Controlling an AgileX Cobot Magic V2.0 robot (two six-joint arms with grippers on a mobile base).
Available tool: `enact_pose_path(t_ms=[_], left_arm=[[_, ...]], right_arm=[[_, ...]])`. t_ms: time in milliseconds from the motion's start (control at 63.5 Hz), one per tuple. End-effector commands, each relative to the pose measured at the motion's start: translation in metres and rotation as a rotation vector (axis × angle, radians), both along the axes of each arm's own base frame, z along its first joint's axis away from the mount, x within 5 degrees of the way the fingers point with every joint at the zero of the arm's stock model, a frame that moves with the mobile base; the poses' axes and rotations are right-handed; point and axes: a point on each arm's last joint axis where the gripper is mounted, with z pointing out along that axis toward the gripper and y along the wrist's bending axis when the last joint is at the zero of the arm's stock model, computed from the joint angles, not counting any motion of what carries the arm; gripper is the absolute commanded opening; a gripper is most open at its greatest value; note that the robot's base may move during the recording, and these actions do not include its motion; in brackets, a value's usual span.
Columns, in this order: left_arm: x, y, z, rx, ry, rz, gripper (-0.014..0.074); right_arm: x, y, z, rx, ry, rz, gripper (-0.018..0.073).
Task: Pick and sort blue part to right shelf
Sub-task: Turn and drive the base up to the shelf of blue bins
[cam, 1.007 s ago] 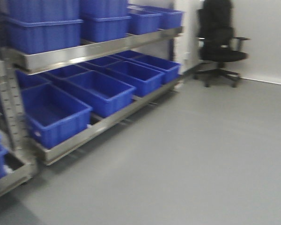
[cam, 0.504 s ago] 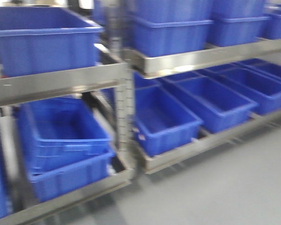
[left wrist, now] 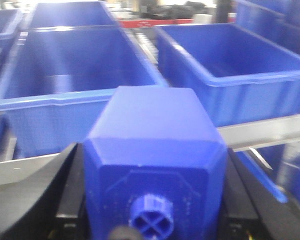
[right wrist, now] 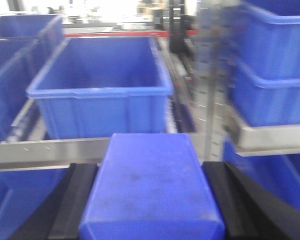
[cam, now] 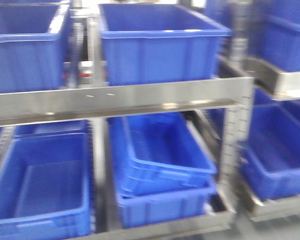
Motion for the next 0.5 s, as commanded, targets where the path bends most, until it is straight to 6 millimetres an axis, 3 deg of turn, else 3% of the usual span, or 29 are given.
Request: enact_pose_path(t_ms=[0, 488], left_arm=[[-0.0008, 0.0014, 0.0175, -0.020, -0.111, 0.015, 0.0353], [-0.0008, 0.0014, 0.0175, -0.020, -0.111, 0.015, 0.0353]], right_arm=[[-0.0014, -0.0007, 0.0177, -0.004, -0.114, -0.007, 0.0391], [-0.0014, -0.0007, 0.0177, -0.004, -0.114, -0.007, 0.0391]])
